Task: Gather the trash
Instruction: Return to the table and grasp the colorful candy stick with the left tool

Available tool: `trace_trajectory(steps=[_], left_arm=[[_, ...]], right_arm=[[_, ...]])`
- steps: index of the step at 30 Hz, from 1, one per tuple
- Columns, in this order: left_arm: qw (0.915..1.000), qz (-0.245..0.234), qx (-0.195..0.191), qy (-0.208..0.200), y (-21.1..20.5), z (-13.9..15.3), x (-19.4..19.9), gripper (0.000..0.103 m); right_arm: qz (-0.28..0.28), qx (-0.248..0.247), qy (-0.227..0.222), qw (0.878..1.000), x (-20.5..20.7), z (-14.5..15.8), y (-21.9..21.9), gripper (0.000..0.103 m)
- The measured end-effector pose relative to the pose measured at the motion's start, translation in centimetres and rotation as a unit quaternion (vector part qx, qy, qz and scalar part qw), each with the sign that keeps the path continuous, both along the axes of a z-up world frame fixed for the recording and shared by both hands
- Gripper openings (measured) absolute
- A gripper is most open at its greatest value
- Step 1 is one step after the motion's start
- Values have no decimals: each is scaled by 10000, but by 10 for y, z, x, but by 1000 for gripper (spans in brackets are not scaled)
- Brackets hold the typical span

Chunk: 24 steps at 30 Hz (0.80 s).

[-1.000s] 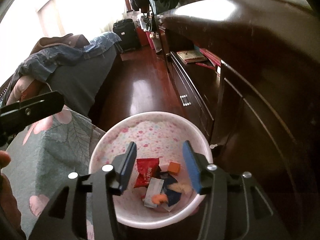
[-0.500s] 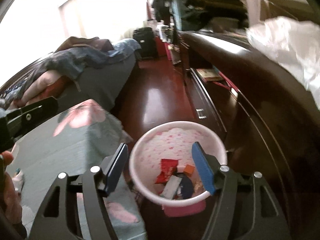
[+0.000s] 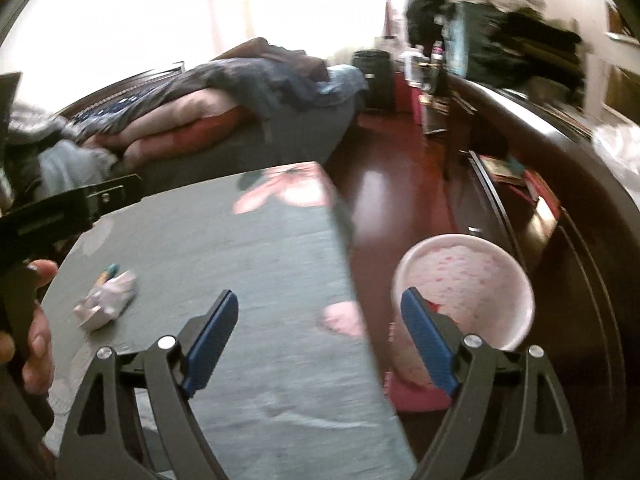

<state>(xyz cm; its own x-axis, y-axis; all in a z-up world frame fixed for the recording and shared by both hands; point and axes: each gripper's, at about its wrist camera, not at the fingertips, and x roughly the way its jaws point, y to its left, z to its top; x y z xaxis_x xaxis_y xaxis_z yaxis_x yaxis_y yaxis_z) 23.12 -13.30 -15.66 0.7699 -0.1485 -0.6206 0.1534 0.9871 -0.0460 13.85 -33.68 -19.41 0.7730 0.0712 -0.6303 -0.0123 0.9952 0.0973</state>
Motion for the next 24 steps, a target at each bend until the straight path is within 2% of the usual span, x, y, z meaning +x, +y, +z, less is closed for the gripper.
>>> trace_trajectory(steps=[3, 6, 8, 13, 20, 21, 23, 24], left_arm=[[9987, 463, 95, 171, 35, -11, 5, 98], [9938, 980, 269, 445, 72, -31, 18, 98], [9900, 1182, 310, 709, 90, -45, 28, 89], [9823, 1277, 301, 1337, 116, -80, 48, 85], [9835, 1099, 185, 1426, 123, -95, 40, 84], [9837, 1075, 152, 1434, 125, -95, 42, 81], [9837, 985, 45, 1502, 125, -98, 40, 60], [9841, 1005, 134, 1460, 124, -97, 39, 58]], right_arm=[[321, -90, 5, 9994, 1, 3, 30, 84], [625, -213, -3, 9978, 1, 5, 59, 84], [799, -293, 5, 9964, 3, 5, 76, 84], [1109, -420, 48, 9929, 9, 5, 111, 84], [1295, -531, 94, 9901, 16, 3, 141, 84], [1297, -534, 97, 9901, 17, 3, 144, 84], [1294, -535, 111, 9901, 17, 3, 144, 84], [1286, -542, 120, 9901, 18, 3, 146, 84]])
